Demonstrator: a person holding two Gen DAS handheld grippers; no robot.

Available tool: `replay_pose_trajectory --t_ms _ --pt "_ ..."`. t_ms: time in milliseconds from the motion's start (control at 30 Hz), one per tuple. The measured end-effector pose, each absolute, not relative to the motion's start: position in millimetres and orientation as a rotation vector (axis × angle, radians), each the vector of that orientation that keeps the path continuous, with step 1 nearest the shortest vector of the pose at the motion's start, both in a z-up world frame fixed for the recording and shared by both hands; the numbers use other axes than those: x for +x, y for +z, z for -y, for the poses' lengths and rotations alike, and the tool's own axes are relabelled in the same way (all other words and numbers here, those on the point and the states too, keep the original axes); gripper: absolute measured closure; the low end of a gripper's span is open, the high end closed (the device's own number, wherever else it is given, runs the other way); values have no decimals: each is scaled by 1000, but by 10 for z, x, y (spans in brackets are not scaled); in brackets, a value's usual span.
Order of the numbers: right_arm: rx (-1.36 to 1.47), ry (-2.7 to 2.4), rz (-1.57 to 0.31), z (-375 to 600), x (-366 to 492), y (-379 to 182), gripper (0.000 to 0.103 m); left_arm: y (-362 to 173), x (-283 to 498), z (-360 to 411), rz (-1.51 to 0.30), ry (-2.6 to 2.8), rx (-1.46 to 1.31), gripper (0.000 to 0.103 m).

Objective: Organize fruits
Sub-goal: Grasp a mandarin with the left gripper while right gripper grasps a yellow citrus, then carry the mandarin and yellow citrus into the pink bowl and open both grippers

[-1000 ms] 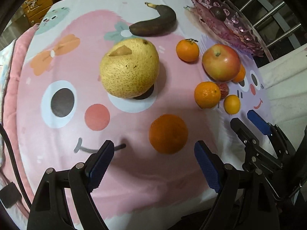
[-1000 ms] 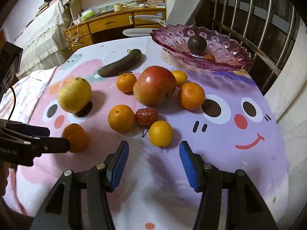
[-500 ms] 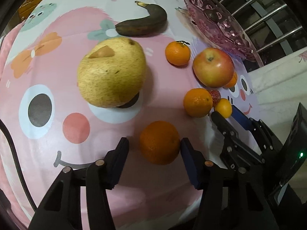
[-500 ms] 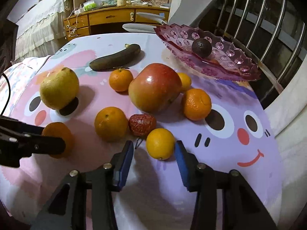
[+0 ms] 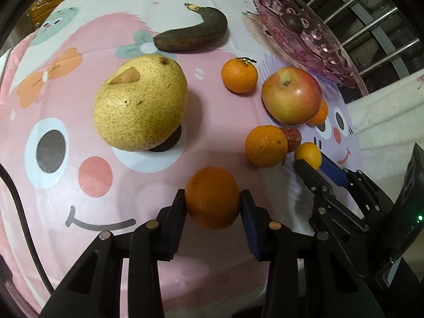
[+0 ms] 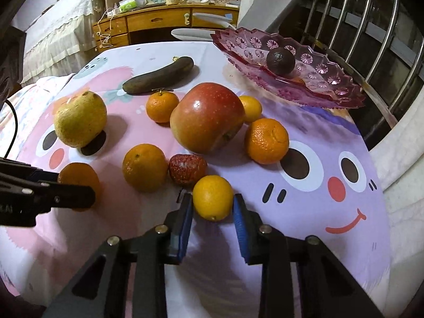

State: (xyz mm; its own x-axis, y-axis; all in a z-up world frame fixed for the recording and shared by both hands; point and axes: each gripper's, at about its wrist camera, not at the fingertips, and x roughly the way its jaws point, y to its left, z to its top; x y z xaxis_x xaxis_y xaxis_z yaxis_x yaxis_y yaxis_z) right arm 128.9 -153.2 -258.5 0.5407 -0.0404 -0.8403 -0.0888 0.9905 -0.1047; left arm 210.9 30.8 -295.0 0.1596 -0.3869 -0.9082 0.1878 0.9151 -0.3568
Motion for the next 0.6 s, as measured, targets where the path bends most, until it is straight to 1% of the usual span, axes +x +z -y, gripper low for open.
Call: replay_pose_trajectory --t_ms 233,500,600 --pt "-141 83 -1011 1695 1260 -2413 73 -2737 2045 -244 -1344 -341 -198 65" --pt "-148 156 -977 2028 1333 -1992 73 -2244 2040 -10 -1284 -285 -214 65" --pt "-191 177 -945 2140 1404 -1851 73 -2069 2051 108 -1253 -273 -229 65"
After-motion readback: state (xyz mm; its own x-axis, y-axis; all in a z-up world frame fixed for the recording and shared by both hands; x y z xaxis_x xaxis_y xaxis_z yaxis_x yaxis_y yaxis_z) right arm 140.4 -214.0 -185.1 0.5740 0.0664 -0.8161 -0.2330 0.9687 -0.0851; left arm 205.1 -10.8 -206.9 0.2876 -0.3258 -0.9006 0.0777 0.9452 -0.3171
